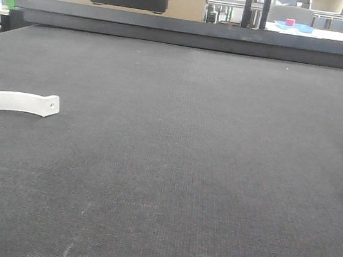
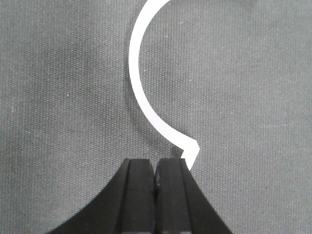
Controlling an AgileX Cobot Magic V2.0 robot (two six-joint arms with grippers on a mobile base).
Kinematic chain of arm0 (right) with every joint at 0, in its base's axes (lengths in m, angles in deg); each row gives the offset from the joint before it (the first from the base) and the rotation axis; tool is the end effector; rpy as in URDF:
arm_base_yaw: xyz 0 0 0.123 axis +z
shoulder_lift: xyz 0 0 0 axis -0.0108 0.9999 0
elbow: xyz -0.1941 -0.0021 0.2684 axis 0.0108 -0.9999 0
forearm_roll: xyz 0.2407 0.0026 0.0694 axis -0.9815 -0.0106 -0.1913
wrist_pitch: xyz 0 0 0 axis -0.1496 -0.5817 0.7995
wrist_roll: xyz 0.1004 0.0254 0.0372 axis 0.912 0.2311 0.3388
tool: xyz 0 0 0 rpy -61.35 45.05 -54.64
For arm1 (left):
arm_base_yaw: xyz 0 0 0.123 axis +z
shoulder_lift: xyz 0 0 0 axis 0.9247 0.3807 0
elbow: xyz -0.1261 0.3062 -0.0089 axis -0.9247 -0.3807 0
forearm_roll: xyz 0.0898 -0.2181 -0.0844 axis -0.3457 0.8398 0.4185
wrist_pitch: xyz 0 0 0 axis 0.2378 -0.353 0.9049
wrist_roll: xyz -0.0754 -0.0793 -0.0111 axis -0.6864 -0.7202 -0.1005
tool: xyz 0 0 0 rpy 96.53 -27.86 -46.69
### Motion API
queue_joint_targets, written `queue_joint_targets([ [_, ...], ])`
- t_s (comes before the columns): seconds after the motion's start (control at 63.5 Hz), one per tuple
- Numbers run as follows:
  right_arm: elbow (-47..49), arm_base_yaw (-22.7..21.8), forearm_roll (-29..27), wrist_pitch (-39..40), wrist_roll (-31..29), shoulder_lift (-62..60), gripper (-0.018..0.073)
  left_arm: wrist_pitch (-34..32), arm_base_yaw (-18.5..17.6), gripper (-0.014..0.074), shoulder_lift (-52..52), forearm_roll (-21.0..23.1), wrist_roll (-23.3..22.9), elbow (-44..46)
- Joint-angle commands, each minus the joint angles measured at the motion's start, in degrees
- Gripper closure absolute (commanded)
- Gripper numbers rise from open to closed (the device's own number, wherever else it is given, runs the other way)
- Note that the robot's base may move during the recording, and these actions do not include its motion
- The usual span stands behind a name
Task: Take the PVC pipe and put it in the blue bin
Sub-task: 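Close both grippers on the white pipe arc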
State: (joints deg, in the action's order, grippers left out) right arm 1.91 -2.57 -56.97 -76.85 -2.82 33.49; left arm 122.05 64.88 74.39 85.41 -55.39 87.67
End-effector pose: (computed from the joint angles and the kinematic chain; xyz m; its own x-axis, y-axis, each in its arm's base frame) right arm 0.2436 -0.0042 0.2782 -0.9460 0.2965 -0.1309 0.2889 0.9545 0.0739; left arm 0.1926 -0.0097 0.3098 -0.9254 -0.0079 -0.3789 0.0013 0.9997 -0.0240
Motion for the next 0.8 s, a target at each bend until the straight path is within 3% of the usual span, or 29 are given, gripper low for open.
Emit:
queue_joint_targets([
  [0.0, 0.57, -0.31, 0.93, 0.37, 3.75, 2.23, 0.0656, -0.22, 0.34, 0.0707, 0.07, 0.85, -0.48, 0.51],
  [0.173, 0.57, -0.31, 0.93, 1.06, 5.45, 4.06, 0.0347, 0.02, 0.34, 0.0707, 0.07, 2.53, -0.48, 0.51],
  [0.236, 0.57, -0.31, 0.93, 2.32, 5.86, 4.47, 0.0293, -0.08, 0.34, 0.0707, 0.07, 3.21, -0.48, 0.51],
  [0.52, 0.57, -0.31, 1.01, 5.91, 8.48, 8.02, 0.0399, -0.08, 0.34, 0.0707, 0.07, 3.44, -0.48, 0.51],
  [0.787, 0.57, -0.31, 1.01, 7.37, 8.90, 10.41, 0.0399, 0.26, 0.34, 0.0707, 0.07, 3.68, -0.48, 0.51],
])
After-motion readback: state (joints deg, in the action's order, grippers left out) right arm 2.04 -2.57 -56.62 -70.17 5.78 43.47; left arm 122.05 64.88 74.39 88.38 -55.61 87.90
